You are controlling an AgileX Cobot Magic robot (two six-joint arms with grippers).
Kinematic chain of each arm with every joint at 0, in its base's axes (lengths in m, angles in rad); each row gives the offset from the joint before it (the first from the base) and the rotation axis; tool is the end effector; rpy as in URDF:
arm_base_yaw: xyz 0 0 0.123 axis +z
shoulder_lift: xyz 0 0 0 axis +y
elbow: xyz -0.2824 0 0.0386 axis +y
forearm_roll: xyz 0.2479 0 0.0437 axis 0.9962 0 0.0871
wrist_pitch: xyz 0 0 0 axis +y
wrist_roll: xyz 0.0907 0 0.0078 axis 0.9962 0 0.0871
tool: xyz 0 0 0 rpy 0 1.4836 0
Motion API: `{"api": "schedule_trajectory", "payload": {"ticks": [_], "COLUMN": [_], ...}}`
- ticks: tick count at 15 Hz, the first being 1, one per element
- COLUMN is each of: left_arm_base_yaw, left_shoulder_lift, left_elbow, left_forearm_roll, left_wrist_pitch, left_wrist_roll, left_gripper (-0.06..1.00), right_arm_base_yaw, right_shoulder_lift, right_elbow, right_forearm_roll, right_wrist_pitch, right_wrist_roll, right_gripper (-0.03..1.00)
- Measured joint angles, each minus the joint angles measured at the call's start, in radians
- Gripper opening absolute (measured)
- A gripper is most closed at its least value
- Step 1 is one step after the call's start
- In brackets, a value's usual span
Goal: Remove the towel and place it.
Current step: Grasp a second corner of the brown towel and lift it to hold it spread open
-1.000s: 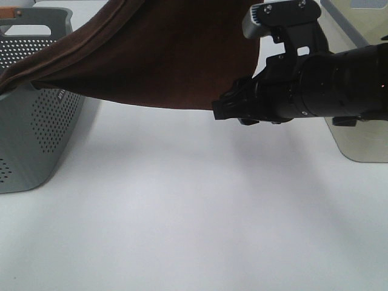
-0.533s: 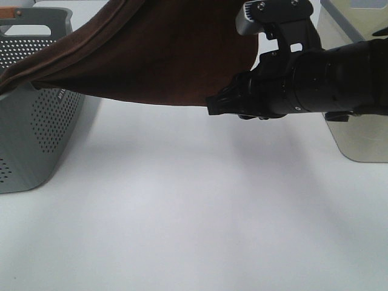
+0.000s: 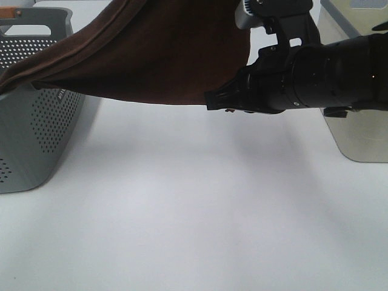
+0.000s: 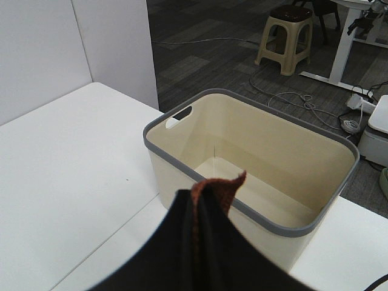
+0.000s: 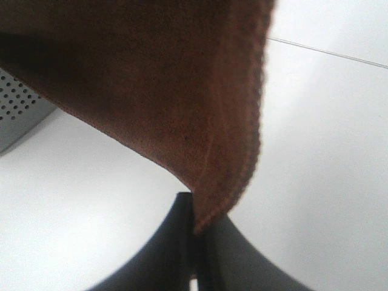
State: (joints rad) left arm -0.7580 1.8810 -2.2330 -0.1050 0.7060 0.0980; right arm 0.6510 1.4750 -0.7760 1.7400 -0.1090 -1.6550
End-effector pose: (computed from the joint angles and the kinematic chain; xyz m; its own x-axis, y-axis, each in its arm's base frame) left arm 0.3067 -0.2989 0.4828 -0.1763 0.1916 -0.9655 0.7368 0.6761 -0.0004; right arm 0.2464 0.1756 0.2284 -0.5129 -0.2834 -0.8103 -0.4913 0.8709 0.0064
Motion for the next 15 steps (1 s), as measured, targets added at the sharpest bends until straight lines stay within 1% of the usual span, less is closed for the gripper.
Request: {"api": "schedule_trajectory", "payload": {"ticks": [2,4,6,9,10,13,14,15], "left_arm_base_yaw": [0.000,0.000,0.000,0.003,0.008,0.013,0.013,0.013], "left_shoulder_lift": [0.000,0.000,0.013,0.064,0.082,0.097,0.095,0.090], "left_elbow": [0.000,0.000,0.000,0.000,0.000,0.000,0.000,0.000], "left_forearm_roll": [0.000,0.021,0.088,0.196,0.215,0.224,0.224,0.224], "left_wrist_pitch": [0.000,0.000,0.011,0.063,0.073,0.081,0.081,0.081], "left_wrist_roll": [-0.004,-0.031,-0.089,-0.170,-0.186,-0.203,-0.203,-0.205], "left_gripper": [0.00,0.00,0.00,0.00,0.00,0.00,0.00,0.00], "right_arm_base_yaw": [0.000,0.000,0.000,0.000,0.000,0.000,0.000,0.000], "right_shoulder_lift": [0.000,0.000,0.000,-0.013,-0.014,0.006,0.018,0.031], "right_elbow": [0.000,0.000,0.000,0.000,0.000,0.000,0.000,0.000], "right_forearm_roll": [0.000,0.000,0.000,0.000,0.000,0.001,-0.013,-0.071], "right_wrist_pitch": [-0.001,-0.001,-0.001,0.003,0.024,0.193,0.244,0.291], "right_wrist_roll": [0.000,0.000,0.000,-0.003,-0.013,-0.036,-0.030,0.008], "right_gripper": [0.00,0.00,0.00,0.00,0.00,0.00,0.00,0.00]}}
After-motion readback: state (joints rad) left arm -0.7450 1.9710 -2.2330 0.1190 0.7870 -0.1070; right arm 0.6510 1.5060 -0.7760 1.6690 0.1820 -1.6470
